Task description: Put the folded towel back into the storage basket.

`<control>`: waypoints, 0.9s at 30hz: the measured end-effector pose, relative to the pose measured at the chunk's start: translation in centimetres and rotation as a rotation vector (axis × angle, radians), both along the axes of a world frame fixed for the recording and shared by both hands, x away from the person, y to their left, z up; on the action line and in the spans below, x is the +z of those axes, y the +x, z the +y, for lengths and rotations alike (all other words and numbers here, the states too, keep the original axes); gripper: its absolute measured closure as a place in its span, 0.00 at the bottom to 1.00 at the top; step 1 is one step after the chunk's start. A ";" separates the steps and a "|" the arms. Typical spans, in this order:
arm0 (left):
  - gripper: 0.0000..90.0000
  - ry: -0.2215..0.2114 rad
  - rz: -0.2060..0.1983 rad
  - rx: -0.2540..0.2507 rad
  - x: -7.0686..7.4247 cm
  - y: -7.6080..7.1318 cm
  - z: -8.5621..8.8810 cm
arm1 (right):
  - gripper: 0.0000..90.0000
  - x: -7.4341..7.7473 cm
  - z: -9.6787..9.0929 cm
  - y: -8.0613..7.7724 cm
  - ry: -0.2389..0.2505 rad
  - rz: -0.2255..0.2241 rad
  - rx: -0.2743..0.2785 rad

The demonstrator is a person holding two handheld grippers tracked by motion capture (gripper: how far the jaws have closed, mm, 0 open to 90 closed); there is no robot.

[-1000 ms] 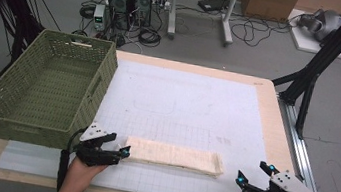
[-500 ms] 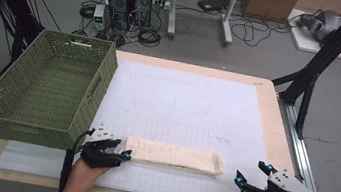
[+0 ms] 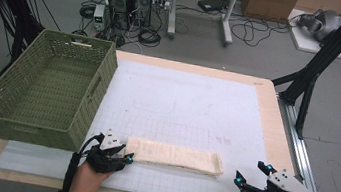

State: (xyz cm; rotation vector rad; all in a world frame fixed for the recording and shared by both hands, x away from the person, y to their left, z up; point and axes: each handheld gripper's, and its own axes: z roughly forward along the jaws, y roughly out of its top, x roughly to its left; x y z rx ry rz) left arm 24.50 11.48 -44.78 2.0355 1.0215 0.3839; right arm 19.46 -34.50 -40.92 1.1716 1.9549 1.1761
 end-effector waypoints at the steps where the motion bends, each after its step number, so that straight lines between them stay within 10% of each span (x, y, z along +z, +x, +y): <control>1: 0.69 -0.002 0.004 -0.010 0.0 0.0 0.0 | 0.19 0.0 0.0 0.1 -0.001 -0.003 0.002; 6: 0.89 0.003 0.000 -0.052 0.1 -0.2 -0.3 | 0.19 0.0 0.1 0.0 0.004 -0.001 0.006; 16: 0.91 -0.122 -0.009 -0.042 0.8 -0.1 0.7 | 0.19 0.0 0.2 0.1 0.009 -0.014 0.014; 27: 0.91 -0.148 -0.027 -0.041 1.0 -0.2 1.0 | 0.20 -0.7 2.7 1.5 -0.029 0.009 0.061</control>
